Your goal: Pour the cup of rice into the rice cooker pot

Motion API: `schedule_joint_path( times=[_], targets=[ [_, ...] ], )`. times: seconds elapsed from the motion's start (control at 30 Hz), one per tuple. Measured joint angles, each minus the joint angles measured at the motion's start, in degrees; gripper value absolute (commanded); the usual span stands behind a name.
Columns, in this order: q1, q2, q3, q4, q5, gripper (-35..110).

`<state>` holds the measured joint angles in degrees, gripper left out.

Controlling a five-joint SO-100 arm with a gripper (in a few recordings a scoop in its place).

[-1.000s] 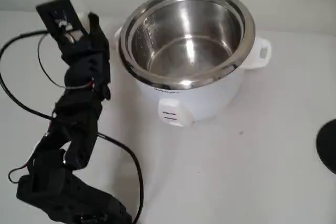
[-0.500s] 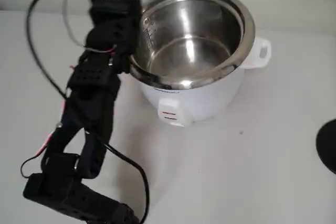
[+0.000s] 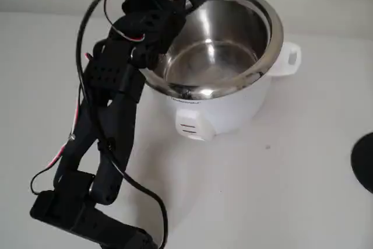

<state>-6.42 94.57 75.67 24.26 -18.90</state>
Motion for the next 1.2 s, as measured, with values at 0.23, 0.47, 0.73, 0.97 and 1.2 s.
schedule_joint_path(
  times=[0.23, 0.47, 0.73, 0.97, 1.2],
  targets=[
    [-1.93, 0.00, -0.09, 1.41, 15.64, 12],
    [-1.49, -0.35, -0.09, 1.41, 28.48, 12],
    [-0.62, -2.55, -0.79, 1.41, 37.88, 12],
    [-0.62, -3.16, -0.79, 1.41, 42.10, 11],
    [-0.62, -3.25, -0.79, 1.41, 46.58, 11]
  ],
)
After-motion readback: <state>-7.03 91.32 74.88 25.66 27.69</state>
